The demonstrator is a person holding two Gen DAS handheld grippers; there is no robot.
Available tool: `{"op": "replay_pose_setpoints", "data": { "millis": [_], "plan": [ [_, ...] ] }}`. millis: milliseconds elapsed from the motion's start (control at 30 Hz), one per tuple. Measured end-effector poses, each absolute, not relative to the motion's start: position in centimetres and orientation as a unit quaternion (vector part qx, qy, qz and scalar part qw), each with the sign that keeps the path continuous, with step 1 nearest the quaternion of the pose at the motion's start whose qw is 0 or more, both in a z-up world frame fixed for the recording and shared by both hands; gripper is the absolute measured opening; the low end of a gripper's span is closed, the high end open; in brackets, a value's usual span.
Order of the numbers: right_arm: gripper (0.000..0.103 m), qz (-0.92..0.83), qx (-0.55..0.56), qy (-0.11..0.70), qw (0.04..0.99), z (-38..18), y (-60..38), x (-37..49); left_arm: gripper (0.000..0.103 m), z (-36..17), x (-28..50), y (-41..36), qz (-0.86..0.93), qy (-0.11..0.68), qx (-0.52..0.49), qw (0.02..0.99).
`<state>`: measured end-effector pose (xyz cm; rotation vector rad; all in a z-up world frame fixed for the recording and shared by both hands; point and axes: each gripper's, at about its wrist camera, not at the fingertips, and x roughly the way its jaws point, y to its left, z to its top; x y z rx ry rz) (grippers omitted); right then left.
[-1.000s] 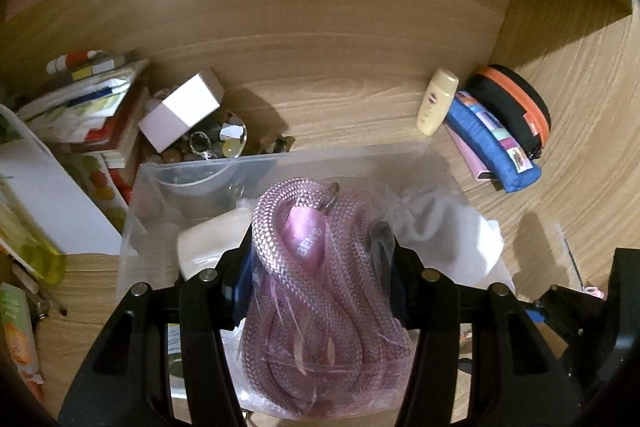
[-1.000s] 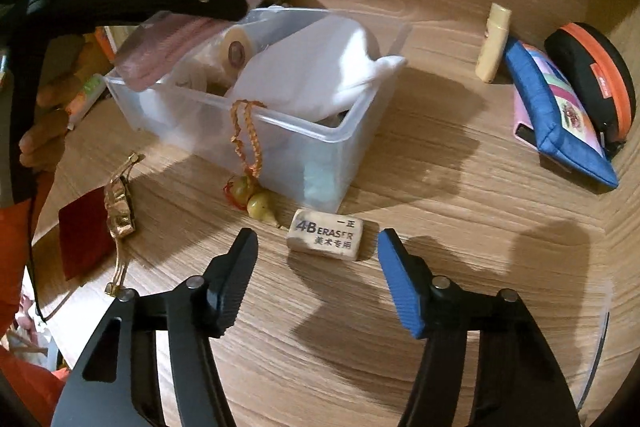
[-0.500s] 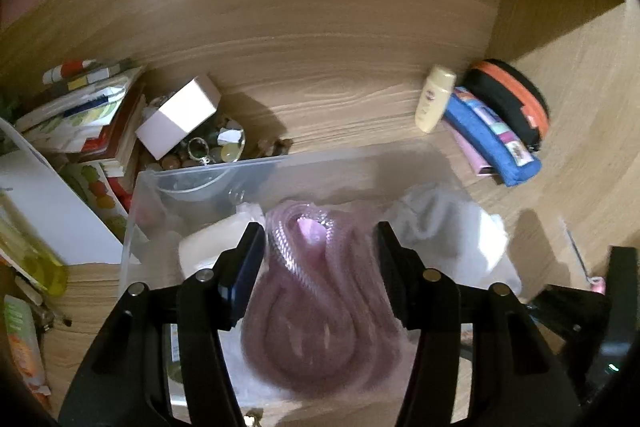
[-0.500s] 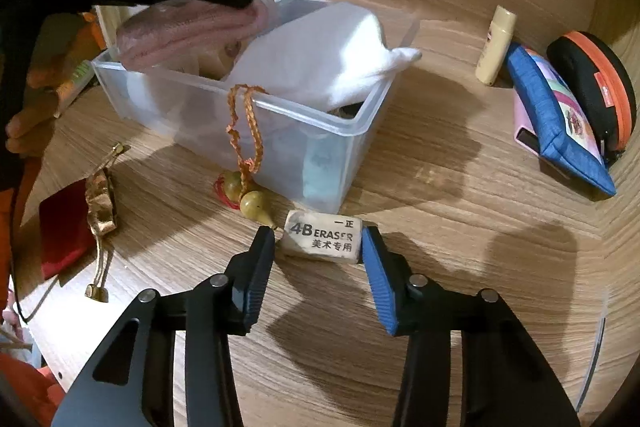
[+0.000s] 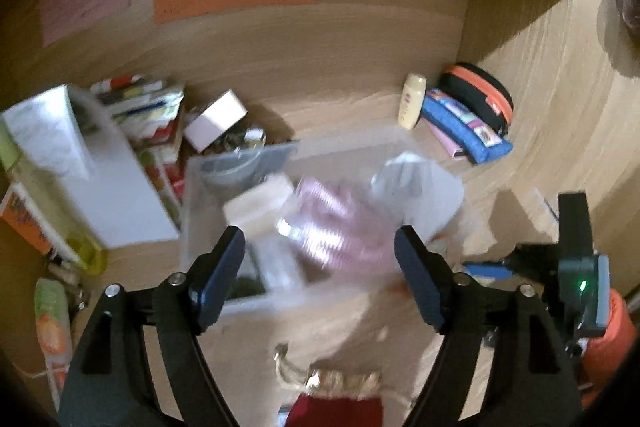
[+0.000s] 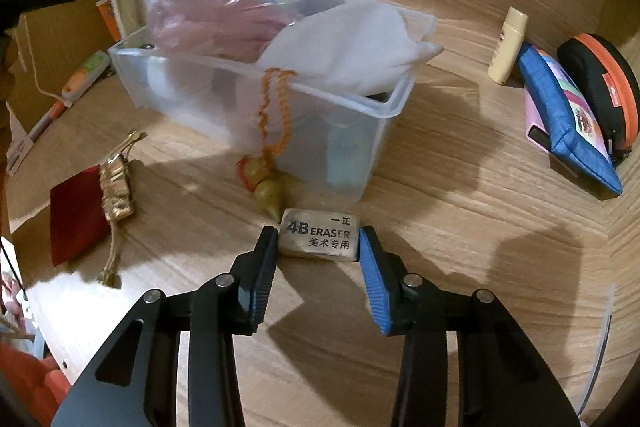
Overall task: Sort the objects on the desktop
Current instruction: 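Grasp the white eraser with the right tool while the left tool grasps the red velvet pouch, then carry the eraser with the right tool while the left tool carries the red pouch into the box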
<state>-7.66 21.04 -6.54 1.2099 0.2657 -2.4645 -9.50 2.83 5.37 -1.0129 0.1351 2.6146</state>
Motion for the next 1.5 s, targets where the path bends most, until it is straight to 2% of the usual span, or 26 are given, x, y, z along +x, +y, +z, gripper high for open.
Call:
{"op": "replay_pose_setpoints", "data": {
  "millis": [267, 533, 867, 1000, 1033, 1167, 1200, 1267, 1333, 1500],
  "plan": [
    [0.038, -0.880, 0.425, 0.080, 0.196, -6.4, 20.9, -5.5, 0.090, 1.8, -6.4, 1.2, 0.898, 0.063, -0.403, 0.165],
    [0.038, -0.881, 0.426, 0.051, 0.201, -6.4, 21.3, -4.1, 0.090, -2.7, -4.1, 1.7, 0.869, 0.082, -0.461, 0.161],
    [0.038, -0.881, 0.420, 0.035, 0.212, -6.0, 20.8, -2.8, 0.092, -5.5, -3.7, 2.9, 0.837, 0.098, -0.500, 0.198],
    [0.038, -0.883, 0.415, 0.037, 0.218, -5.7, 20.3, -2.1, 0.091, -5.6, -3.7, 3.4, 0.841, 0.111, -0.488, 0.207],
    [0.038, -0.883, 0.414, 0.039, 0.219, -5.7, 20.2, -1.9, 0.087, -5.5, -3.7, 3.4, 0.843, 0.113, -0.483, 0.209],
    [0.038, -0.884, 0.410, 0.040, 0.220, -5.4, 20.1, -1.7, 0.055, -5.1, -3.4, 3.2, 0.853, 0.106, -0.468, 0.202],
    [0.038, -0.885, 0.409, 0.039, 0.219, -5.3, 20.1, -1.8, 0.052, -5.1, -3.4, 3.1, 0.857, 0.104, -0.466, 0.196],
    [0.038, -0.885, 0.408, 0.037, 0.219, -5.1, 20.1, -1.9, 0.037, -4.9, -3.3, 3.0, 0.862, 0.099, -0.459, 0.192],
    [0.038, -0.885, 0.409, 0.031, 0.219, -5.0, 20.2, -2.2, 0.030, -4.6, -3.0, 2.9, 0.868, 0.096, -0.452, 0.184],
    [0.038, -0.889, 0.402, 0.028, 0.217, -4.4, 20.3, -2.5, 0.029, -2.4, -2.2, 1.9, 0.888, 0.066, -0.418, 0.182]
  ]
}}
